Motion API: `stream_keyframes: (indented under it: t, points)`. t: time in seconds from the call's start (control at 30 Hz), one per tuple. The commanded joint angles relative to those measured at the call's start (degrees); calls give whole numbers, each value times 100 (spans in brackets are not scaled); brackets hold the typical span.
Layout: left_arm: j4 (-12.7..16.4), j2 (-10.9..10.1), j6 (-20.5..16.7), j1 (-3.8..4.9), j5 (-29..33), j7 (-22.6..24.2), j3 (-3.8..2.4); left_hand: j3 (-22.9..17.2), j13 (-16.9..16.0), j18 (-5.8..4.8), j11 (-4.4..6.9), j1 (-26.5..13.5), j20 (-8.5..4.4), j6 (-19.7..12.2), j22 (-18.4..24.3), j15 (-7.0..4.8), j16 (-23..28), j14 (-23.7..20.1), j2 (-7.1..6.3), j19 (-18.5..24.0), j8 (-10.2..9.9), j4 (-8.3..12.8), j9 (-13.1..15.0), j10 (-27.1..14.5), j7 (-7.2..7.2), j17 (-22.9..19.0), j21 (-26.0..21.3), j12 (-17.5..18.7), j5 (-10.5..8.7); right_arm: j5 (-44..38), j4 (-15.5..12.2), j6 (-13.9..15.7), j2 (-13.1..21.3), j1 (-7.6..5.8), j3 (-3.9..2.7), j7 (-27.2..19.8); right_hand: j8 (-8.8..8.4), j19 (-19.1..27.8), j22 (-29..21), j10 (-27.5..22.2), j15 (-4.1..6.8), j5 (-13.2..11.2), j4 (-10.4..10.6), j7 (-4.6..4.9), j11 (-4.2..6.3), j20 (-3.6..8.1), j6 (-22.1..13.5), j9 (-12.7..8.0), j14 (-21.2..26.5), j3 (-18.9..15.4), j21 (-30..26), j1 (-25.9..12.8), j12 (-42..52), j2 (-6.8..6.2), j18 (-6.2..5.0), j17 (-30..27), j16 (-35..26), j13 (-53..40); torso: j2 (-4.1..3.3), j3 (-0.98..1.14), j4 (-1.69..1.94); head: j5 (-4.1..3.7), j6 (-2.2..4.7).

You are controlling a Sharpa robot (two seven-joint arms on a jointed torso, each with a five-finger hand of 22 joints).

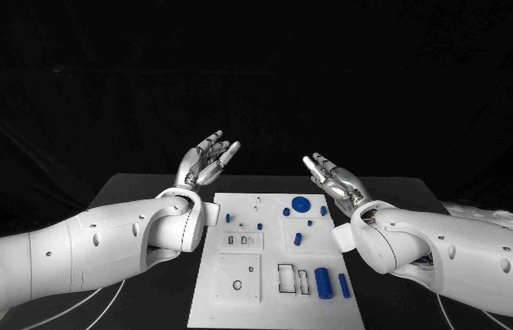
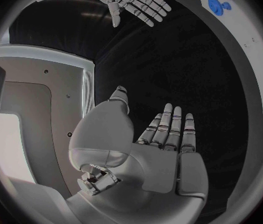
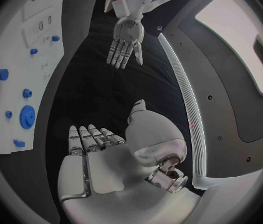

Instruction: Assemble the parts on the task board

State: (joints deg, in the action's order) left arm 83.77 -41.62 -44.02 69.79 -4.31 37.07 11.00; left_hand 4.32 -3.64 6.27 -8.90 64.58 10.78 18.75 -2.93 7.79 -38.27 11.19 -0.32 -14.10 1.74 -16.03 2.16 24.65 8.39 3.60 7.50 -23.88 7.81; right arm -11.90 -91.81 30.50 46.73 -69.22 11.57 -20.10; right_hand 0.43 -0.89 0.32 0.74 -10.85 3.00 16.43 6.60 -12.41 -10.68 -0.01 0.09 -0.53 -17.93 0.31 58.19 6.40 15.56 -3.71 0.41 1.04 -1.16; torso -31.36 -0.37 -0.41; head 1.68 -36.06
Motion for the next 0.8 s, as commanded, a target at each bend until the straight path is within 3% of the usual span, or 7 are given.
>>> stream_keyframes:
  t: [0.03, 0.17, 0.37, 0.5, 0.67, 0.73, 0.8]
  points:
    - [-9, 18, 60, 20, -271, 710, 5, 38, -17, 66, -593, 210, 567, -8, -123, 585, -225, 539, 6, -642, 35, -84, 4, 436, -41, 9, 369, -287, 38, -883, -37, -992, 25, -103, 107, 555, 70, -5, 10, 100, 104, 37, 15, 427, 130, -41, 36, 21, -68, -43, 14, 153, 205, 12, -150, 31, 107, -35, 0, -1, -1, 0, 1]
    - [-9, 18, 60, 20, -271, 710, 5, 139, -85, 280, -376, 250, 574, -46, -363, 371, -262, 1714, 161, -2029, 36, -71, 6, 1426, -68, 10, 1118, -683, 24, -1007, -50, -1131, 39, -162, 181, 640, 198, -122, 53, 368, 103, 124, 21, -277, 185, -112, 129, 59, -317, -66, 75, 158, 526, -48, -231, 91, 353, -78, 0, -1, -1, 0, 1]
    - [-48, -34, 648, 21, -422, 101, 89, 372, -153, 440, -23, 349, 466, -235, -386, 35, 54, 3067, 280, -2748, 23, -70, -8, 2542, -209, 100, 1401, -900, 21, -1039, 160, -1148, 25, -192, 182, 667, 167, -1763, 477, 845, -254, 145, 19, -521, 332, -567, 174, 59, -2713, -21, 869, 189, 828, -74, -343, 415, 1795, -111, -32, -5, 13, 50, -195]
    - [-128, -23, 717, 21, -537, -104, 94, 470, -307, 438, 206, 370, 277, -329, -466, -192, -14, 3774, 324, -3243, 15, -71, -16, 3162, -293, 322, 1648, -1126, 24, -1050, 185, -1225, 43, -204, 182, 737, 124, -3937, 857, 1088, 203, 130, 20, -654, 428, -479, 166, 53, -4749, -34, 1762, 165, 866, -87, -690, 753, 2573, -126, -72, -10, 26, 43, -169]
    - [-229, 7, 802, 22, -851, -392, 100, 599, -927, 409, 626, 354, -135, -449, -784, -624, -766, 4586, 393, -3959, 7, -59, -24, 4010, -372, 1197, 2271, -1879, 32, -1071, 228, -1349, 78, -223, 182, 753, 70, -5957, 1523, 1375, 897, 119, 19, -762, 607, 274, 141, 45, -6775, -123, 3111, 165, 796, -52, -597, 2969, 5861, -147, -148, -11, 54, 0, -148]
    - [-267, 23, 837, 22, -1065, -498, 101, 704, -2538, 402, 817, 388, -332, -457, -1285, -794, -1872, 4544, 335, -4000, 9, -125, -23, 4103, -392, 2440, 3013, -3522, 30, -1076, 254, -1381, 85, -233, 181, 718, 52, -6334, 1953, 1725, 859, 142, 21, -703, 497, 293, 127, 41, -7835, -142, 3785, 213, 938, -52, -571, 6148, 8032, -190, -175, -10, 66, -2, -145]
    - [-314, 47, 883, 23, -1365, -619, 102, 706, -6312, 298, 801, 310, -460, -400, -1839, -872, -3886, 6193, 385, -4069, 13, -65, -18, 5555, -361, 5713, 3782, -5739, 41, -1080, 284, -1353, 90, -247, 180, 674, 64, -6994, 4140, 2543, 616, 194, 18, -554, 274, 186, 155, 51, -8863, -151, 5703, 258, 1483, -73, -265, 8783, 8882, -331, -199, -12, 81, -20, -153]
